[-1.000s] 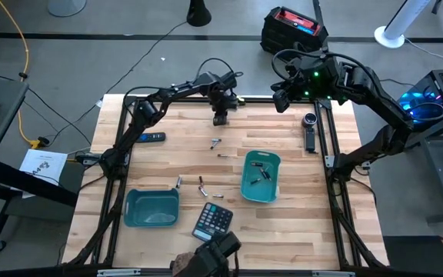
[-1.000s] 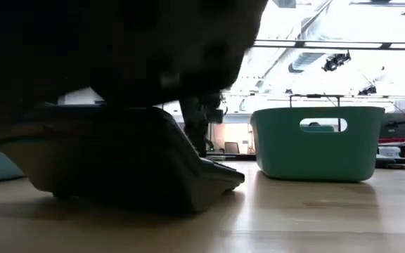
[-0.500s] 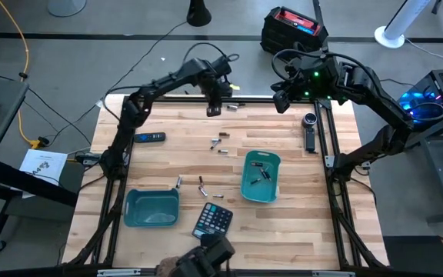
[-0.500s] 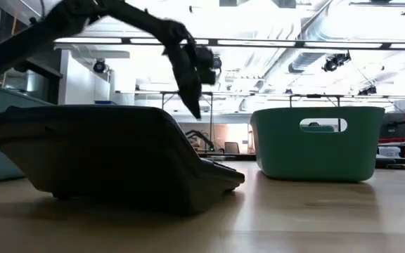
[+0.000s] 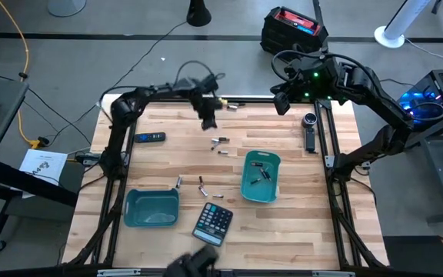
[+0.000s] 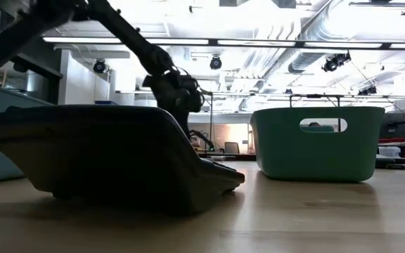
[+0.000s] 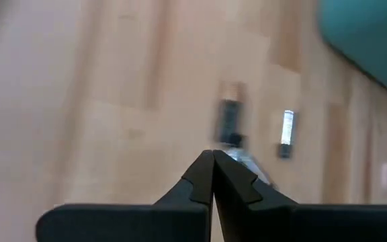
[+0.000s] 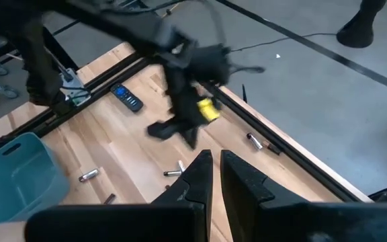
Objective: Sort batteries
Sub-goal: Put the black battery into the dark green bin
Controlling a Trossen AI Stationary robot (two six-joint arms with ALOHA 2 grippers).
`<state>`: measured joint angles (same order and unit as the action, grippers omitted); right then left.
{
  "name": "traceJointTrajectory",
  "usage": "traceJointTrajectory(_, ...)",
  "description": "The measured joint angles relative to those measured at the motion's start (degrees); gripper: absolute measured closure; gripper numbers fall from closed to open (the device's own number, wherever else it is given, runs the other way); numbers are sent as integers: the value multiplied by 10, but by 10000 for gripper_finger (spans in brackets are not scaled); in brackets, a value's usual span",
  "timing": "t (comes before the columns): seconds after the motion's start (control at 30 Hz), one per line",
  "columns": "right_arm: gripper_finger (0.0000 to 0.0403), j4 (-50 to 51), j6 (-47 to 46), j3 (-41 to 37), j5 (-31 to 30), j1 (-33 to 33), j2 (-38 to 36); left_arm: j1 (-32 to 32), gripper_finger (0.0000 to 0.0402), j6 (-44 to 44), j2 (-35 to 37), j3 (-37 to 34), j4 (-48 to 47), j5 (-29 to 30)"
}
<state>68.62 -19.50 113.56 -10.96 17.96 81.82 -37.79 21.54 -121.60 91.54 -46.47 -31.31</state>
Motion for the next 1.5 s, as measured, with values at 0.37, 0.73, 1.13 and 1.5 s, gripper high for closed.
traceJointTrajectory(0.37,378,-4,-6,0,-30,0,0,106,401,-185,170,-306,442,239)
traceJointTrajectory(0.73,378,-31,-13,0,-30,0,0,129,337,-50,74,-155,230,266)
traceJointTrajectory(1.13,378,-31,-12,0,-30,0,0,159,202,-13,58,-141,218,289)
traceJointTrajectory(1.5,378,-31,-25,0,-31,0,0,165,255,-56,4,-133,244,313)
